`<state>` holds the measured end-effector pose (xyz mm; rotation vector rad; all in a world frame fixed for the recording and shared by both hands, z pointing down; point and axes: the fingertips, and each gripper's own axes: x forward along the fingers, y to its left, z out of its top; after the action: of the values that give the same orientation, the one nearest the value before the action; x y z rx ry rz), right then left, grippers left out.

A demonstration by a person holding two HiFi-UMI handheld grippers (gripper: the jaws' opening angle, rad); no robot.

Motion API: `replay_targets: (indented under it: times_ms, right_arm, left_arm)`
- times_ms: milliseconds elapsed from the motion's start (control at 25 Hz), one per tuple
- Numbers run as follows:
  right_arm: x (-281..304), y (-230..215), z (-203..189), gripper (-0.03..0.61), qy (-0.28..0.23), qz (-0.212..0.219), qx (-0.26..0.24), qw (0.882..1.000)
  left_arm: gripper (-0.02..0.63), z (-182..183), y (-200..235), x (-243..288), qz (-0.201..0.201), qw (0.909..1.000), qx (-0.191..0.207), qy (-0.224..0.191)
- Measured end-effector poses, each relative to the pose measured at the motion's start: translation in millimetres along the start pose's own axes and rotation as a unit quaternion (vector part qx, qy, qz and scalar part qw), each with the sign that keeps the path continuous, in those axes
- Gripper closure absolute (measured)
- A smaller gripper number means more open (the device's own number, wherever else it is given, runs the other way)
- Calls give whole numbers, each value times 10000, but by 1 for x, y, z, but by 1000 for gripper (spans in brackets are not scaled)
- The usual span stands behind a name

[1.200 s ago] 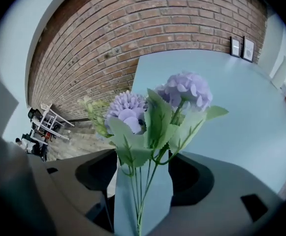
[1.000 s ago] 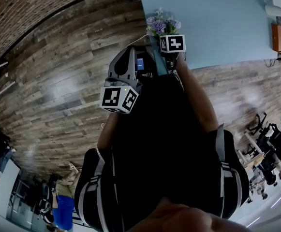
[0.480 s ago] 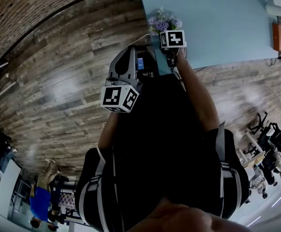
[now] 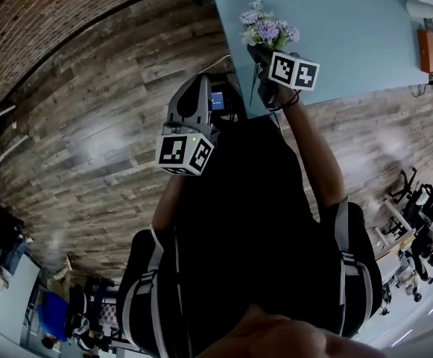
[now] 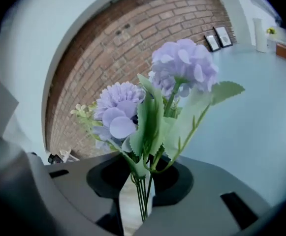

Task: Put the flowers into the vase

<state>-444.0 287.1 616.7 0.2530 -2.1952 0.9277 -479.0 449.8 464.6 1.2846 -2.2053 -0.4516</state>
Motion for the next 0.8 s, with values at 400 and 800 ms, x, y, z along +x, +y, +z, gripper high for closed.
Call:
replay_targets:
  times_ms: [400, 800]
  right_arm:
    - [-190, 49, 62, 451, -3349, 634, -25, 9401]
    - [-278, 19, 26, 451, -4045, 25, -199, 9143]
  left_arm:
    - [584, 2, -50, 10, -988, 9946, 174, 278]
    - [584, -19, -115, 33, -1620, 9838, 541, 540]
